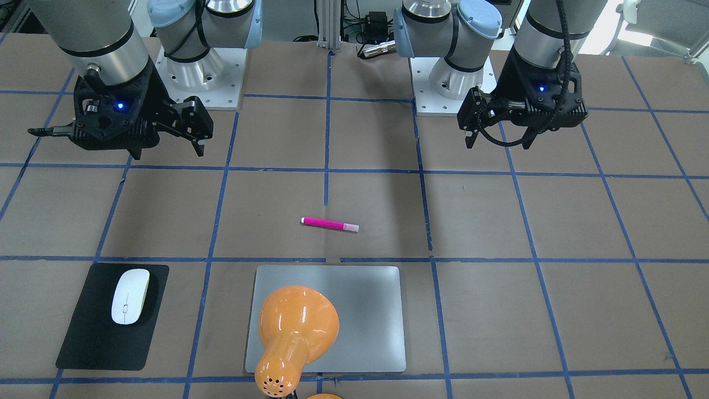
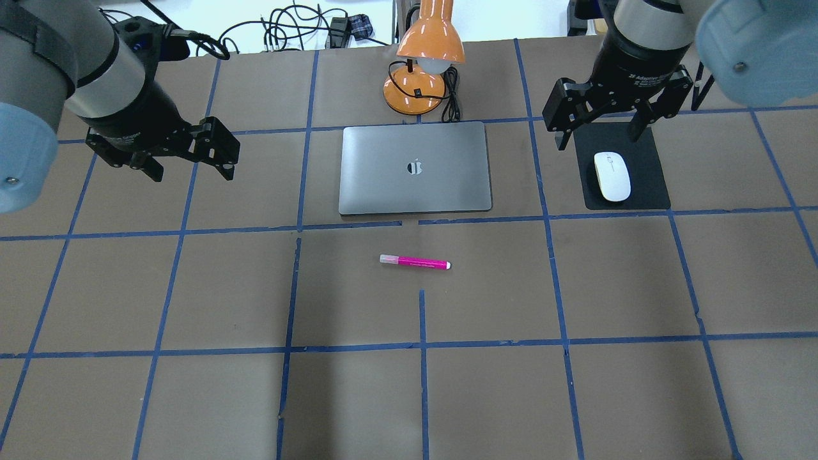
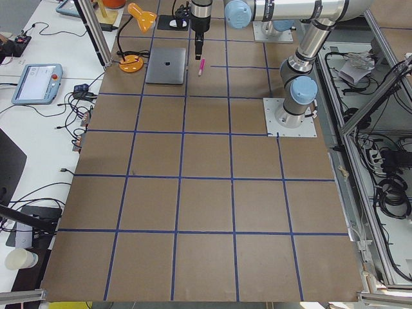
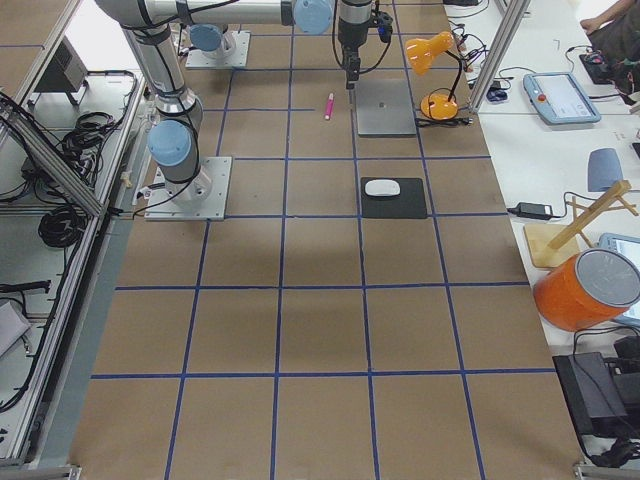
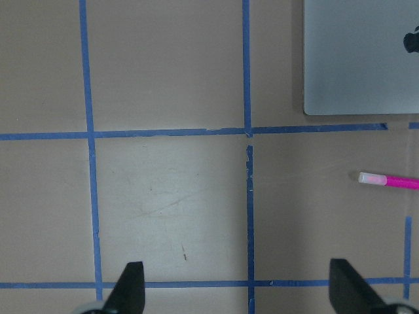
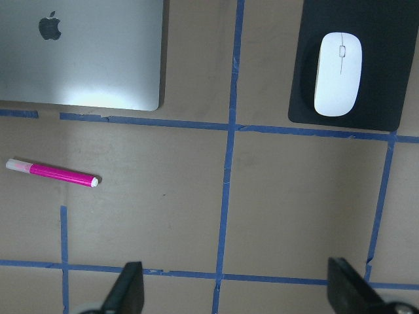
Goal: Place pen and mouse around notebook
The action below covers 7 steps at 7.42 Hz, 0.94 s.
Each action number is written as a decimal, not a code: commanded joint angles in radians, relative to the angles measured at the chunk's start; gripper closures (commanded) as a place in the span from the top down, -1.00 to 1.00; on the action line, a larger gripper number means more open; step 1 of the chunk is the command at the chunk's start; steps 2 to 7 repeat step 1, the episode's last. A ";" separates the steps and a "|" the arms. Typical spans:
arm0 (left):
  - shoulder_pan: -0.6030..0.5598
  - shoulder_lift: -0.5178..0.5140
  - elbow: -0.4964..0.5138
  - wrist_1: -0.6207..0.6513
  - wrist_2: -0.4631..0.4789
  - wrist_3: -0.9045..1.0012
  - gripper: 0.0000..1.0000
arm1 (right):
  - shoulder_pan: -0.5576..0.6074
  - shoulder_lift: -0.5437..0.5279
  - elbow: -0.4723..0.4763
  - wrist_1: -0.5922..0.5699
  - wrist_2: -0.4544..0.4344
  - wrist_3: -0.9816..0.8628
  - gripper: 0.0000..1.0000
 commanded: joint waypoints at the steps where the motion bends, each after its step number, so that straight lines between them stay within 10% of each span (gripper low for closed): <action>1: 0.002 0.003 0.002 0.000 -0.007 0.000 1.00 | -0.001 -0.001 -0.001 0.002 0.002 -0.002 1.00; 7: 0.002 0.003 0.002 0.000 -0.007 0.000 1.00 | -0.001 -0.001 -0.001 0.002 0.002 -0.002 1.00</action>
